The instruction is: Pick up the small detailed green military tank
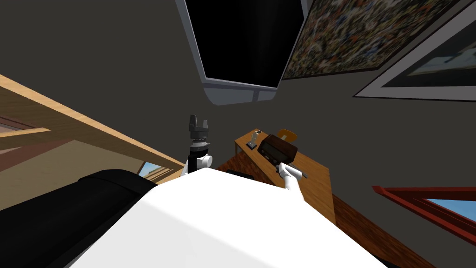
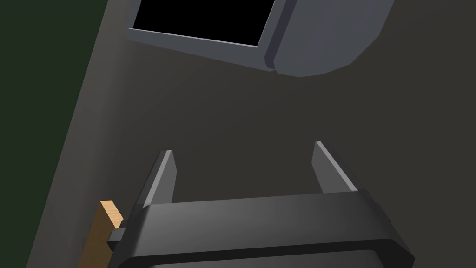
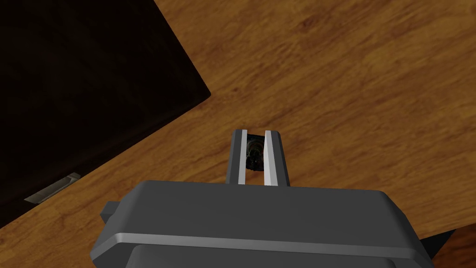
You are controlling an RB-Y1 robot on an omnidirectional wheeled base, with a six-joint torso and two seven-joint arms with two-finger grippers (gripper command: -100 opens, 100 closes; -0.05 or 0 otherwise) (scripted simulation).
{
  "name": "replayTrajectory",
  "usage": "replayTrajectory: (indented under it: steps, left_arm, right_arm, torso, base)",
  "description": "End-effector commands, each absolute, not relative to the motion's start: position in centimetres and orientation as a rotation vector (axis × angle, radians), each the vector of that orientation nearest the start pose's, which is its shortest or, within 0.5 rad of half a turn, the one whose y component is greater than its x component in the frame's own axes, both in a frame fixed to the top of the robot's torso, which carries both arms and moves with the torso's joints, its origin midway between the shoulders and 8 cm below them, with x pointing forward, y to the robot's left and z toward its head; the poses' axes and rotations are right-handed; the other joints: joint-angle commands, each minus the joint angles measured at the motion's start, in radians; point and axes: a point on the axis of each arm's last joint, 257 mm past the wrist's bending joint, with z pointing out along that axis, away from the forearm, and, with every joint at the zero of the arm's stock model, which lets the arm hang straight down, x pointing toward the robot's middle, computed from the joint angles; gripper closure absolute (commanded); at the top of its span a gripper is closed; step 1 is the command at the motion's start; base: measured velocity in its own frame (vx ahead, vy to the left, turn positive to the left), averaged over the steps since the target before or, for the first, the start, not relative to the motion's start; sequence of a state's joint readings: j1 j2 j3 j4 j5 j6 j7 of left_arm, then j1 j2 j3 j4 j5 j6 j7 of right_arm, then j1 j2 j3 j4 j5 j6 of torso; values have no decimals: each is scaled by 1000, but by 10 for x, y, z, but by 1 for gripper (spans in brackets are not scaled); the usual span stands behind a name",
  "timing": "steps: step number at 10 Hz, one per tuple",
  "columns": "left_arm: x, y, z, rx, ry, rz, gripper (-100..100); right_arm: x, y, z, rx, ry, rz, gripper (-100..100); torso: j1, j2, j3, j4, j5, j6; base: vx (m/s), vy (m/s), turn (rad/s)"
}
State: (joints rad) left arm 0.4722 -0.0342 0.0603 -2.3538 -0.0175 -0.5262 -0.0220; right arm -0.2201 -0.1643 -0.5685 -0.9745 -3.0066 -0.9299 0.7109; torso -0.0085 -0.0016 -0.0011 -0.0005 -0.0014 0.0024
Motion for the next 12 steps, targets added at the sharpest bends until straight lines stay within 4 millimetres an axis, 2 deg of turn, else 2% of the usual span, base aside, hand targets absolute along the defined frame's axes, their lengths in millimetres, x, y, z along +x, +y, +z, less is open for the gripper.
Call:
replayTrajectory:
  steps: [1,12]
  left_arm:
    - [320,291,70,-554,510,-1243,0]
    - [320,291,70,-554,510,-1243,0]
  right_arm:
    - [340,-461,-533,-2503,1975,-534,100]
    - [360,-422,-525,-2473,2060,-539,100]
  torso:
    - [0,0,0,0,0,0]
    - [4,-3,-2,-1,1,1]
  base:
    - [-29,-37,11]
    - [-51,-45,59]
